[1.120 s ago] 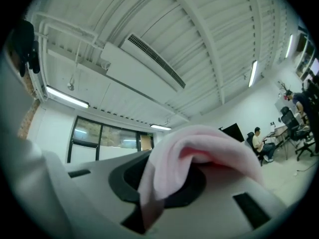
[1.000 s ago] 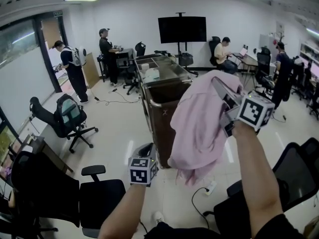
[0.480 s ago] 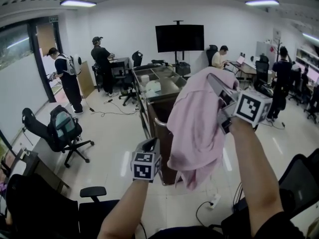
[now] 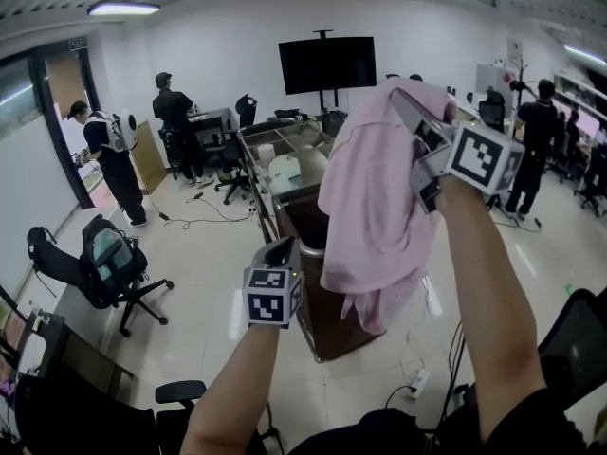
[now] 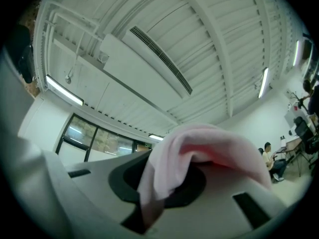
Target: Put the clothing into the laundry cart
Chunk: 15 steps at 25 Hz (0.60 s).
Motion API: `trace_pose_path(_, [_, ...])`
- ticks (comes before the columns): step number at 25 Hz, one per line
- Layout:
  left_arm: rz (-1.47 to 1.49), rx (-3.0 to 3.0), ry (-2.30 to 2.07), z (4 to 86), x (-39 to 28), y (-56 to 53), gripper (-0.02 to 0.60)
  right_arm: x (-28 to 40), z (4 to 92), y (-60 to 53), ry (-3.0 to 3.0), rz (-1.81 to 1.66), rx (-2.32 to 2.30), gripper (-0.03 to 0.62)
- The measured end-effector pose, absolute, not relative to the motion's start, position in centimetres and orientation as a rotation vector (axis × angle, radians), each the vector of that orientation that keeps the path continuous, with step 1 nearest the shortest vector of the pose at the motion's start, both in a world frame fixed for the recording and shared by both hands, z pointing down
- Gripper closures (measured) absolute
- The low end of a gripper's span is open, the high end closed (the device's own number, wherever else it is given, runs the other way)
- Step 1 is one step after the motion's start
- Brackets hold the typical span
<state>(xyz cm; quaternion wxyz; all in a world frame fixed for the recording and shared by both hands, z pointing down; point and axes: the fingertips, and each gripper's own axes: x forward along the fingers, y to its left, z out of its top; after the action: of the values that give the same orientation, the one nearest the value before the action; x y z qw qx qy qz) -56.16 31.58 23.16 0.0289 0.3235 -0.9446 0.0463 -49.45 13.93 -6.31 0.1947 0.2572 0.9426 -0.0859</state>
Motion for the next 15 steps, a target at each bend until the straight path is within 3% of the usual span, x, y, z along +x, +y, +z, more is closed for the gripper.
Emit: trace_pose_path(15, [0.127, 0.866, -2.959, 22.4, -72.3, 24.4, 0.581, -73.2, 3.1, 7.5, 2.821, -0.395, 0.813, 0.537])
